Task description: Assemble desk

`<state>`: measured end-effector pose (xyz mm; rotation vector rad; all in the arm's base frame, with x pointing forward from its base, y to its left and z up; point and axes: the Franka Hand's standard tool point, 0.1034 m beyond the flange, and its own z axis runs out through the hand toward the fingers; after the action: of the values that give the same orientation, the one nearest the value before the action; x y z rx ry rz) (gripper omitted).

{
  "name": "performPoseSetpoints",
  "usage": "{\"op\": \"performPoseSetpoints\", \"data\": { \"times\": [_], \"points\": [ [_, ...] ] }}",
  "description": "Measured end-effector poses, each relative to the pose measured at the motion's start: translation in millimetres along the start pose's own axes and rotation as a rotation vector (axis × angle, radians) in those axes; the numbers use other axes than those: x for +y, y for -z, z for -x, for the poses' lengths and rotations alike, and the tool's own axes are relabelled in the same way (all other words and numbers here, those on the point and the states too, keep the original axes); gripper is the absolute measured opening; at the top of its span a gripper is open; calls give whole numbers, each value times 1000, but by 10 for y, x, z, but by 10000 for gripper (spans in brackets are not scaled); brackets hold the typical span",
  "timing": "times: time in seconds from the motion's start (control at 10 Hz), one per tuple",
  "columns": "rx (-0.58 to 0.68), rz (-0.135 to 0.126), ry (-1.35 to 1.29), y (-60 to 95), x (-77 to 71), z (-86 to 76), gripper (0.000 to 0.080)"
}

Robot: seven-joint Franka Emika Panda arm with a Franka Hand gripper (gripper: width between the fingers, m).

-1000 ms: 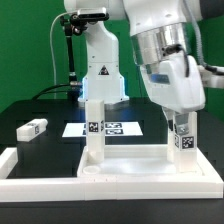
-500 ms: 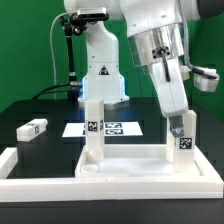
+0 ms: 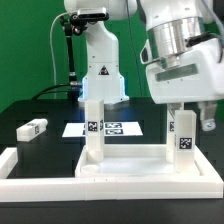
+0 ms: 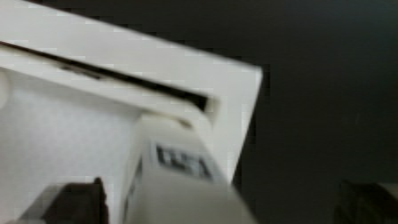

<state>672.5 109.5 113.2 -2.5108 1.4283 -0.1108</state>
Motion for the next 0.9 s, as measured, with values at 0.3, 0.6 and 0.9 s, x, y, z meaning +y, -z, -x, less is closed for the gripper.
{"op": "performPoseSetpoints", "data": {
  "times": [0.3, 0.6, 0.9],
  "points": [
    [0, 11, 190, -20, 28, -11, 649],
    [12, 19, 419, -51, 147, -130, 649],
    [16, 26, 456, -51, 147, -136, 649]
  ]
}}
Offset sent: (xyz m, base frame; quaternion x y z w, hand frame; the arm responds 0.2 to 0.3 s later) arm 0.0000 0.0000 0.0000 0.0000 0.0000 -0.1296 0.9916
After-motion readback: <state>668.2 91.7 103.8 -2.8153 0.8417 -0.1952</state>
